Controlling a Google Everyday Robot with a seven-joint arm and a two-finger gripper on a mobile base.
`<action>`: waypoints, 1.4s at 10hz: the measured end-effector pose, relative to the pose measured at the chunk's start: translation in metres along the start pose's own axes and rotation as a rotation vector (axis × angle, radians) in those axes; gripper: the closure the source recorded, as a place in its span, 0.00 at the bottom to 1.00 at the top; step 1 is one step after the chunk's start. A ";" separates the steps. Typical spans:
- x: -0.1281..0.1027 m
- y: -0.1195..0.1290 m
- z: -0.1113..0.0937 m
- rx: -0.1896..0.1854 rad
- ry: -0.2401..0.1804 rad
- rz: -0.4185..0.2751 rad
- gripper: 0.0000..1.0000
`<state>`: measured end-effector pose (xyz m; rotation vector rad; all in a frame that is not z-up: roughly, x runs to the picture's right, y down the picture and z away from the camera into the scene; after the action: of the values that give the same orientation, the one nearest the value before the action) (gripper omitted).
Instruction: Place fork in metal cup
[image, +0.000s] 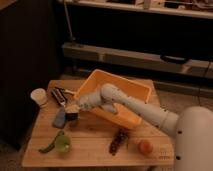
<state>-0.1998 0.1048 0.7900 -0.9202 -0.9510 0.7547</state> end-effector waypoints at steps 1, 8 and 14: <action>0.004 0.000 0.000 -0.003 0.005 0.001 0.78; 0.002 0.003 -0.009 0.006 0.021 -0.008 0.20; -0.004 0.007 -0.019 0.010 0.043 -0.009 0.20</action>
<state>-0.1853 0.0979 0.7772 -0.9196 -0.9127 0.7285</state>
